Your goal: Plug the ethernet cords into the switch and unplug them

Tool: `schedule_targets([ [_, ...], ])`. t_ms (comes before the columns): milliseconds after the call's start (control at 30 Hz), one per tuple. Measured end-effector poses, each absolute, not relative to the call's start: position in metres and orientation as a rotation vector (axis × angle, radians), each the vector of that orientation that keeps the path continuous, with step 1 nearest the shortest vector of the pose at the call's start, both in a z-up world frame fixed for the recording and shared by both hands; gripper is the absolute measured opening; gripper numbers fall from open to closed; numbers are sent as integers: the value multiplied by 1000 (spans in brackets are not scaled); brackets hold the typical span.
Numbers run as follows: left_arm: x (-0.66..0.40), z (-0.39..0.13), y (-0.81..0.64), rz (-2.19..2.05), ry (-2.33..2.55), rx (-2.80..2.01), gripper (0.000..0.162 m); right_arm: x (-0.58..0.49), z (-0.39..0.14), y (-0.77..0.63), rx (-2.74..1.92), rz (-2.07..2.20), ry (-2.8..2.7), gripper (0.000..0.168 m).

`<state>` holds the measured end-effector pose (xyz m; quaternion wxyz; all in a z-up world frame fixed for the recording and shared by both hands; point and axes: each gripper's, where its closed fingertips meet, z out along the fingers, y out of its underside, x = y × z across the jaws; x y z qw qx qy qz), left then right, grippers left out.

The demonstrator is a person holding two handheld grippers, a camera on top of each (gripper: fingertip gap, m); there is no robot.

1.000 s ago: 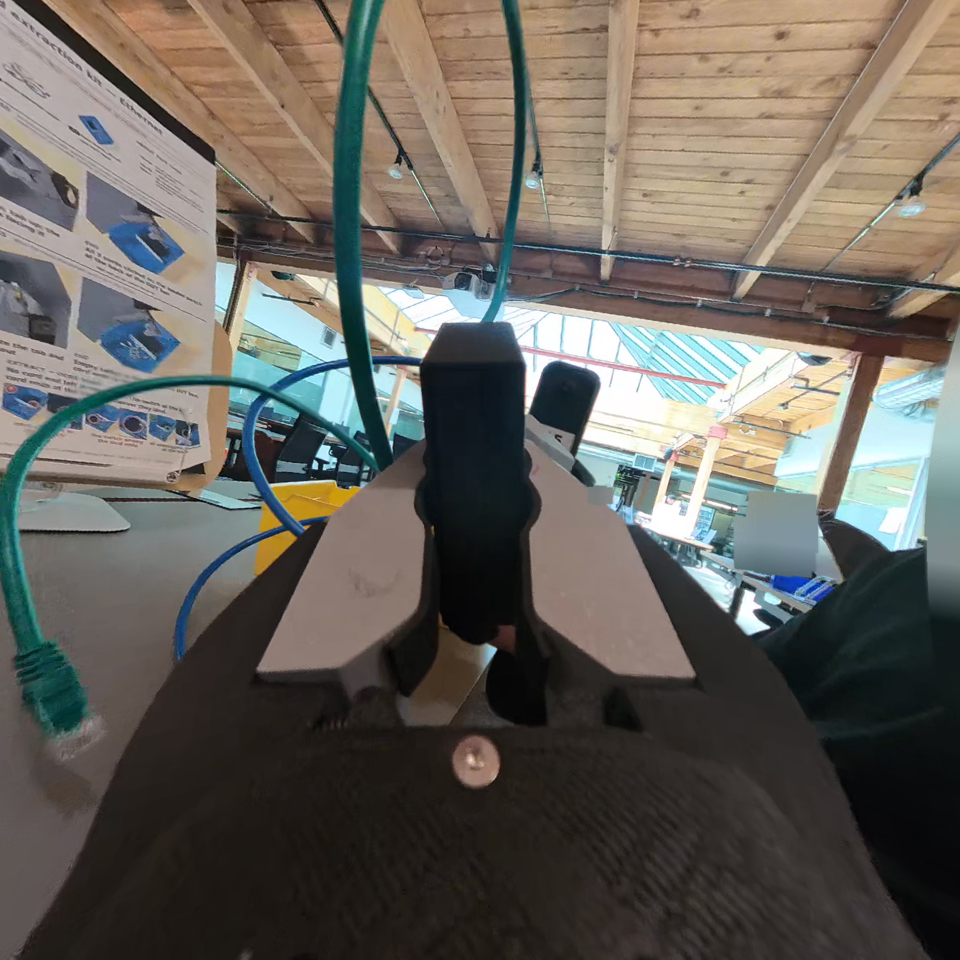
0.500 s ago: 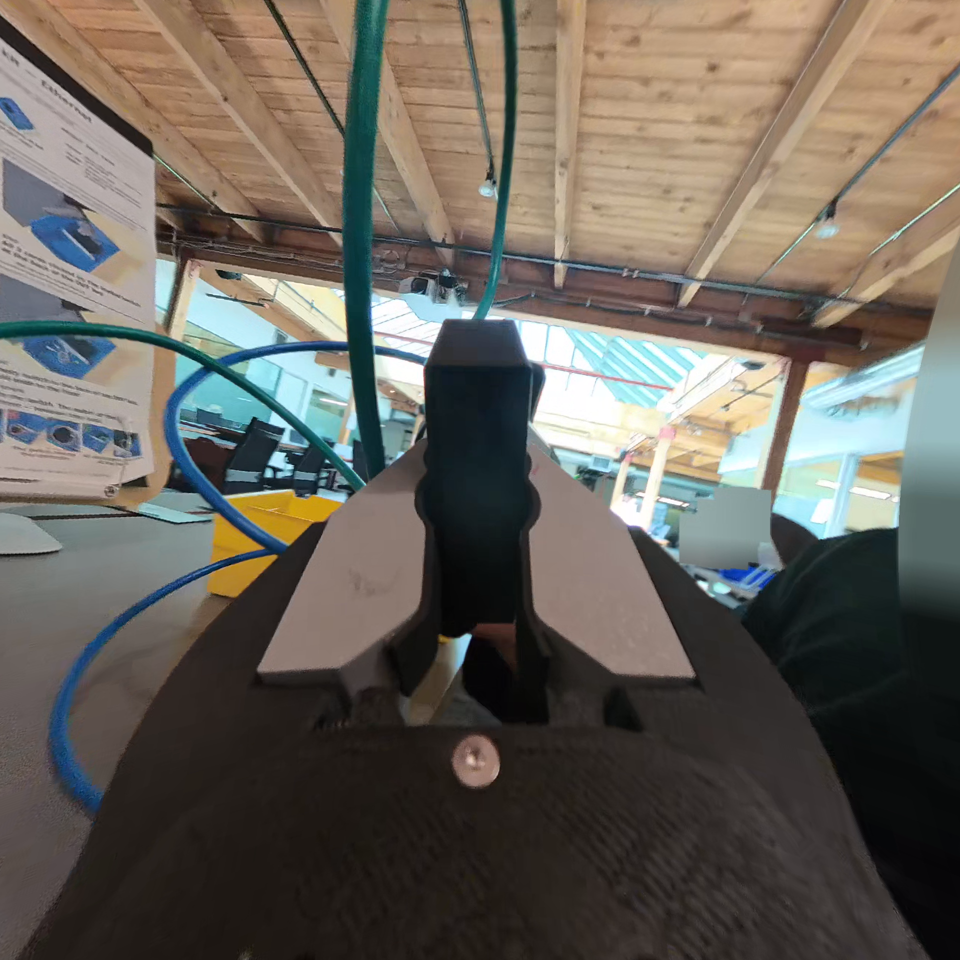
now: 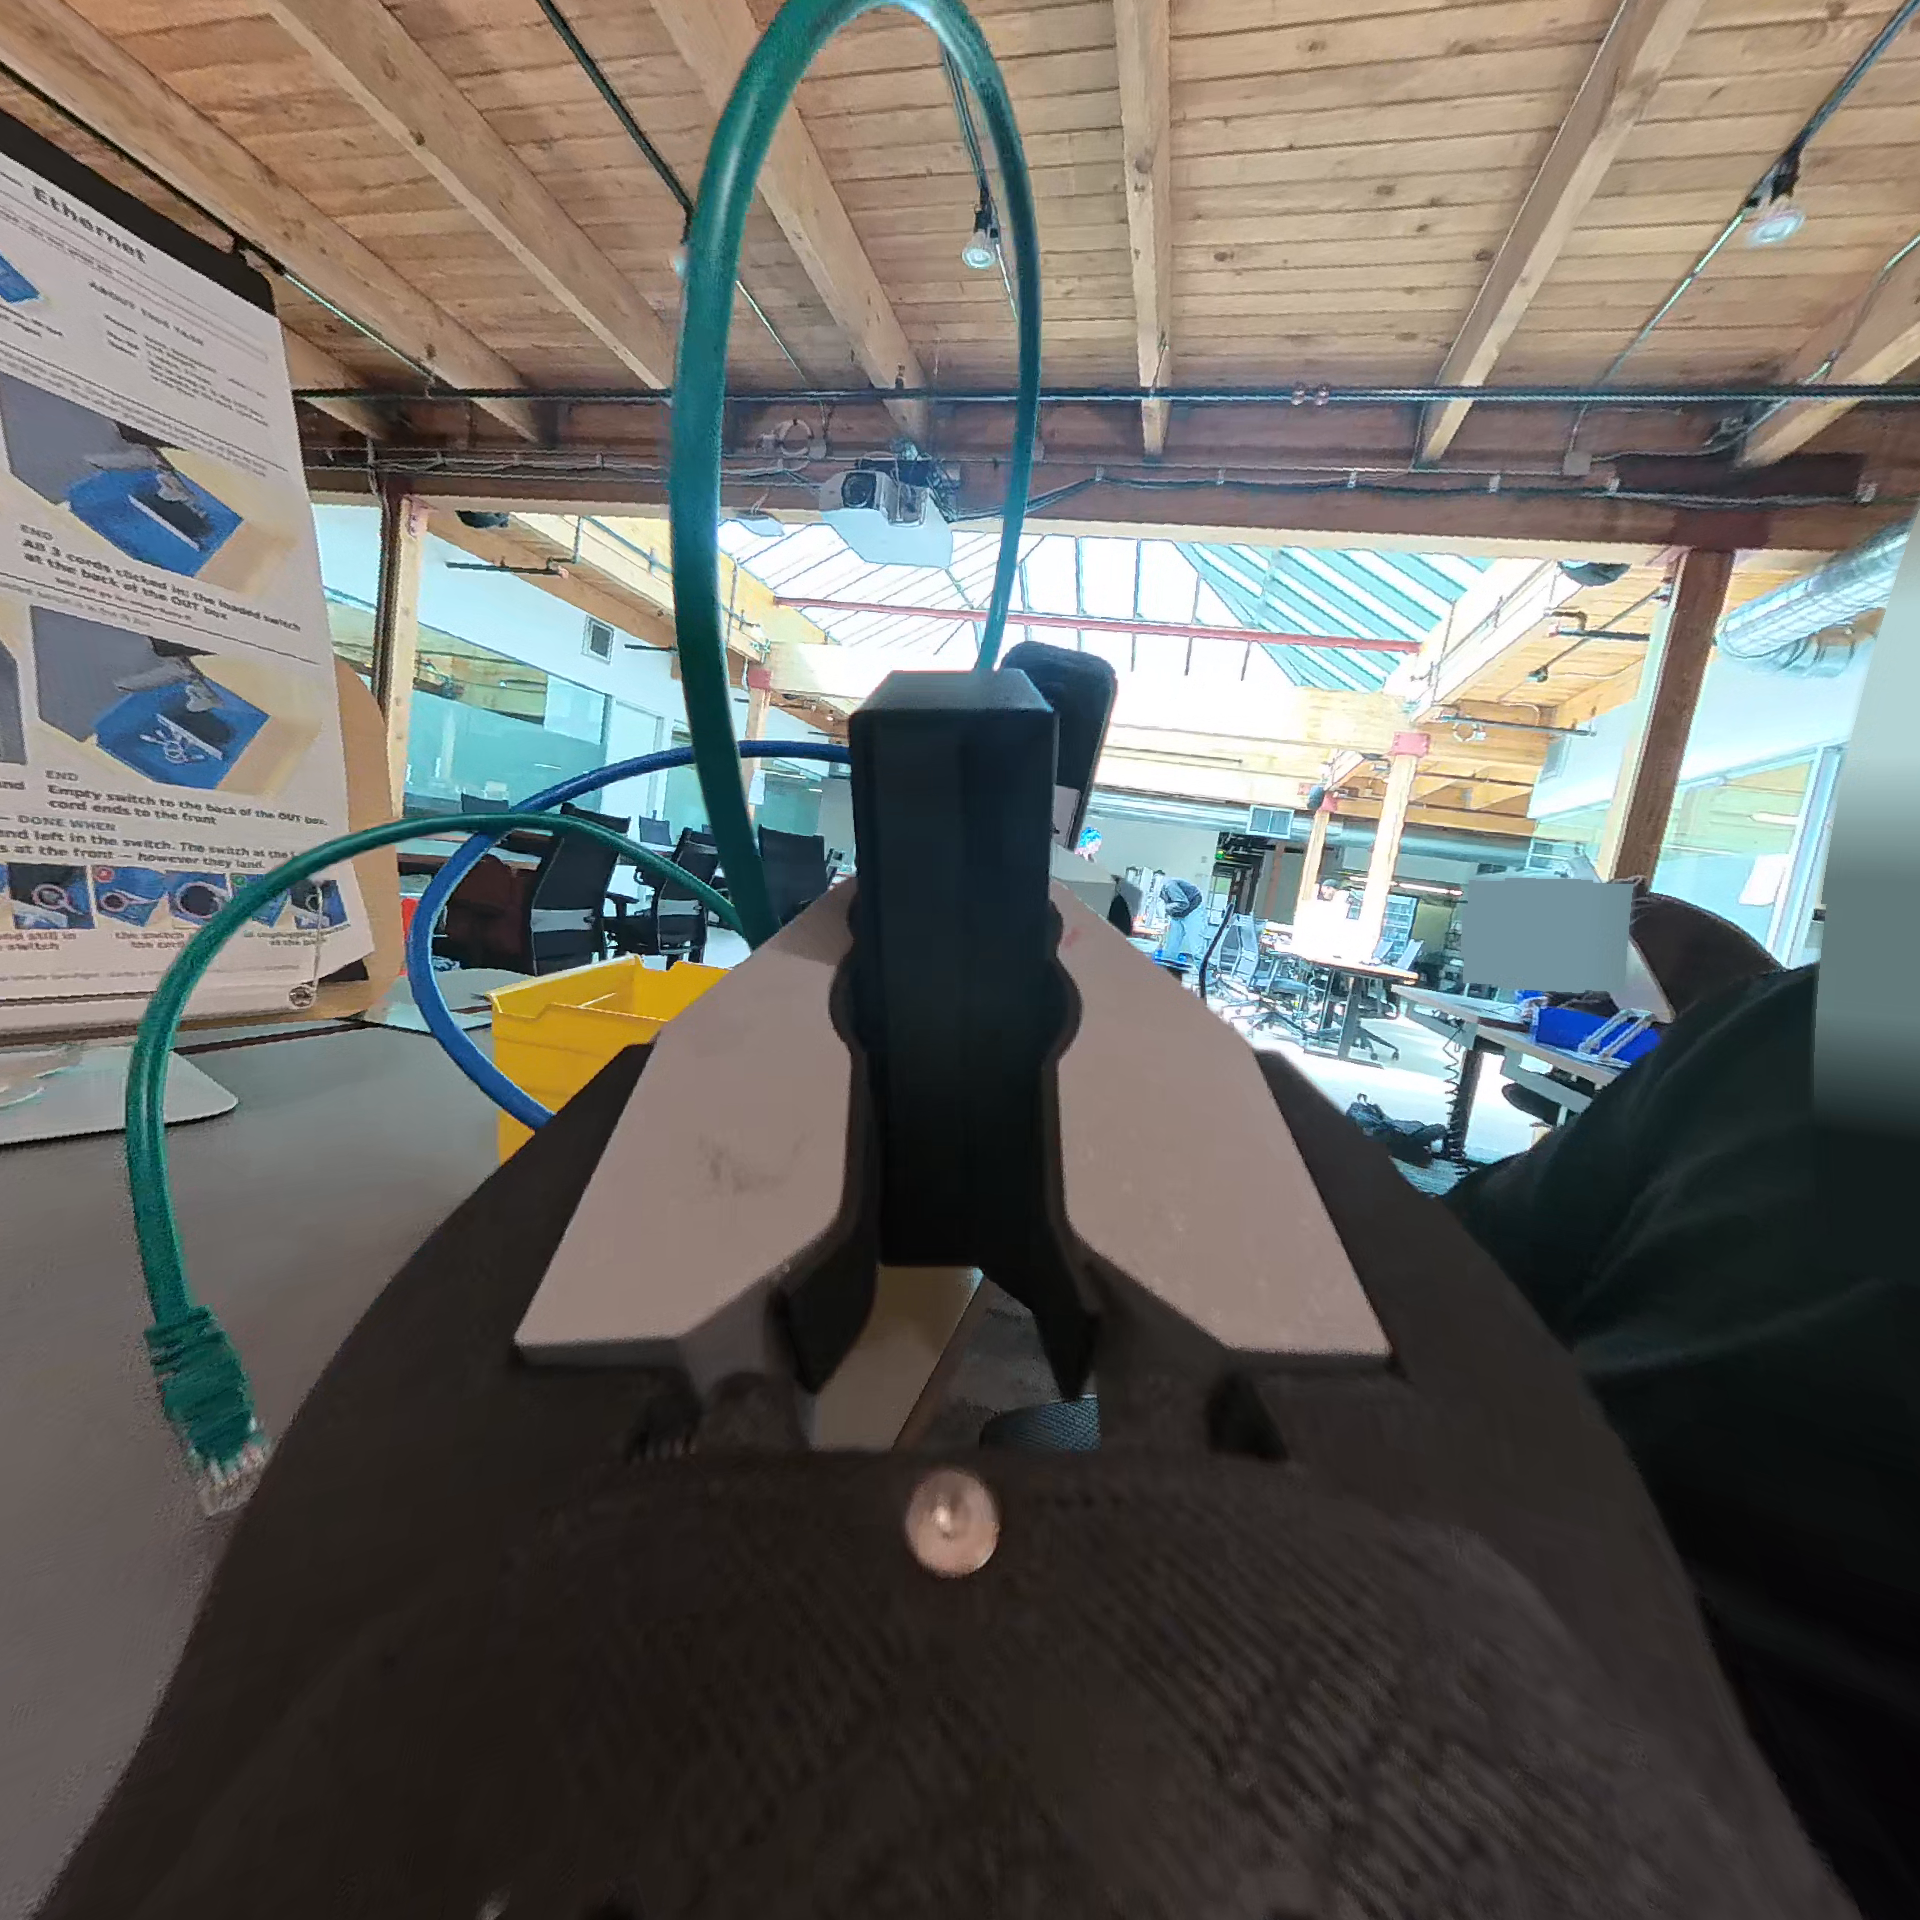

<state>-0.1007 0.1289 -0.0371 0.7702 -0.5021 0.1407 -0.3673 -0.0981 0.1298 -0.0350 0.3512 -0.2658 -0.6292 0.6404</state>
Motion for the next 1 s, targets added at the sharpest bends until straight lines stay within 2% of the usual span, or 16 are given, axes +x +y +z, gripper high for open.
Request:
schedule_targets([
  [400,-100,-38,130,-769,321,-1124,27,-105,-44,123,-677,1592,-1661,19],
  [1000,-98,-33,126,-744,339,-1110,27,-99,-36,119,-701,1875,-1614,10],
])
